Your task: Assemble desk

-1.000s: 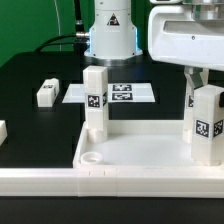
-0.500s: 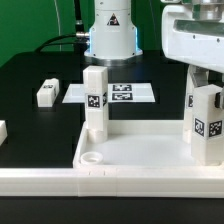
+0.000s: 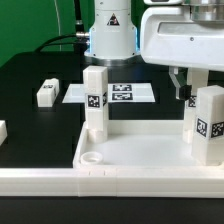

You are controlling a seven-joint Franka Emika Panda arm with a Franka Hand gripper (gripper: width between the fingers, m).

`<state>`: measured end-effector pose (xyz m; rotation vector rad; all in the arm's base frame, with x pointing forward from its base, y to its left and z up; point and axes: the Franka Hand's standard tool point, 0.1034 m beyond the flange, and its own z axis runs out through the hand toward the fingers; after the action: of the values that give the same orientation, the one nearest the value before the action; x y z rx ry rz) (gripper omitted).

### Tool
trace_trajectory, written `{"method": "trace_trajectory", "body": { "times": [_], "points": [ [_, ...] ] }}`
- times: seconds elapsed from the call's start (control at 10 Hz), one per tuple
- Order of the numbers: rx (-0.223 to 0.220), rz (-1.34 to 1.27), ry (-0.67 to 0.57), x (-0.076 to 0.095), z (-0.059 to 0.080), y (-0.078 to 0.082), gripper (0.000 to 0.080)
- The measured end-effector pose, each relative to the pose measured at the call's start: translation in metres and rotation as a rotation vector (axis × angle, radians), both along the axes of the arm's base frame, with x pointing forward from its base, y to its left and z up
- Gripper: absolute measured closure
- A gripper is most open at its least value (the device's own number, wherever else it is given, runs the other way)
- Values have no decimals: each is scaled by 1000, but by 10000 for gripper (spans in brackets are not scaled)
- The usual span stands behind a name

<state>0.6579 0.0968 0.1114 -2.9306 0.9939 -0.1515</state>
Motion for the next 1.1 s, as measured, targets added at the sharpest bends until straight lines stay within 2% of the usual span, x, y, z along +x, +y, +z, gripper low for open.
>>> {"method": "trace_trajectory", "body": {
  "times": [0.5, 1.1],
  "points": [
    [-55, 441, -5, 1, 1, -4, 150],
    [-84, 669, -16, 4, 8, -6, 150]
  ]
}}
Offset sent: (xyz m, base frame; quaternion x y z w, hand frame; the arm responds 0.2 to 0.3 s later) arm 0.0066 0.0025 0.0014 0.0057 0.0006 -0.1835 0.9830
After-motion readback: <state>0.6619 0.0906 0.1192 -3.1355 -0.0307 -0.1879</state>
